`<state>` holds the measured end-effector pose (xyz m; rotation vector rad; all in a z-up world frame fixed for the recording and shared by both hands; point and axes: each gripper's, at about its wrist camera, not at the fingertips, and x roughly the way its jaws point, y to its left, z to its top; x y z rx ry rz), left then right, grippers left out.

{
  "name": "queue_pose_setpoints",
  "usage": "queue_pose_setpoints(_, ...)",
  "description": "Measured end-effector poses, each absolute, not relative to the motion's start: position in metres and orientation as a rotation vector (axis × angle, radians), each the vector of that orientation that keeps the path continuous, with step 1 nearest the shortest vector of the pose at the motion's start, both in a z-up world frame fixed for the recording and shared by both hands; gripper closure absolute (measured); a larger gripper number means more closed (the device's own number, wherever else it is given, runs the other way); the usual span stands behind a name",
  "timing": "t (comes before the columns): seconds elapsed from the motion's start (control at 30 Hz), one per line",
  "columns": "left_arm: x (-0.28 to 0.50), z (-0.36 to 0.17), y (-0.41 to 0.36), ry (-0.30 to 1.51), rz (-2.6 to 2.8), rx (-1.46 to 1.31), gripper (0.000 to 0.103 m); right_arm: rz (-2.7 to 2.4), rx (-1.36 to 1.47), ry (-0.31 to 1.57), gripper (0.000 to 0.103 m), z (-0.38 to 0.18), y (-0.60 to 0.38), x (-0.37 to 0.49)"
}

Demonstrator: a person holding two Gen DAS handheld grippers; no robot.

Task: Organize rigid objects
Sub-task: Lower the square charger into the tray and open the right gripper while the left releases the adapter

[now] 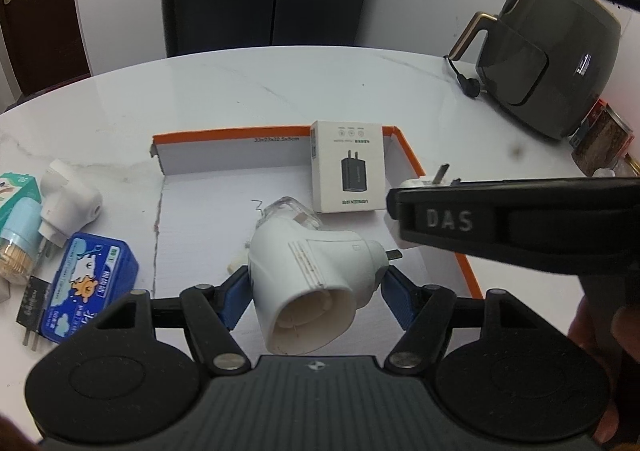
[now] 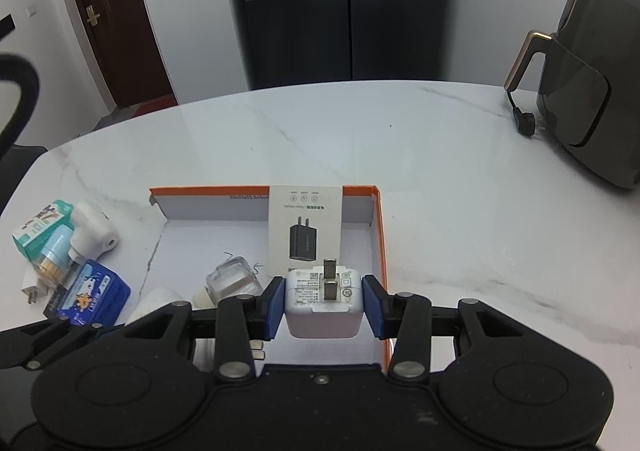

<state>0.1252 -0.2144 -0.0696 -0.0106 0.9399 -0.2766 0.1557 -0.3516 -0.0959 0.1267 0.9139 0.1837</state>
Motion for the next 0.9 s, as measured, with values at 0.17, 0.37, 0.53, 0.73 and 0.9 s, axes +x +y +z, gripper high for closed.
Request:
queue_pose_setpoints(0.17,0.127,-0.074,-0.223,0.957,-0.296,-0.008,0.032,0.176,0.136,0.924,0.051,-0.101,-0.353,0.16)
queue_pose_setpoints(0.37,0.122,-0.073,-0.228,0.951,-0.324,-0.027,0.021,0.158,0.134,0.873,0.043,-0.088,-0.359,0.151)
queue_pose_setpoints(0.53,0.113,-0.061,-0.219,0.928,-0.327,-0.042,0.012,0.121,0.161,0.847,0.043,-0.077,-0.366,0.138)
queue_pose_setpoints(0.73,0.097,-0.043,-0.185,0.895,-0.268,-0.043,0.008,0.112,0.175,0.827,0.035,-0.064,-0.361,0.119)
queue_pose_setpoints(0.9,0.088,-0.029,-0.14,0.88,-0.192,-0.051,0.008,0.125,0.196,0.842,0.026,-0.059,-0.341,0.103)
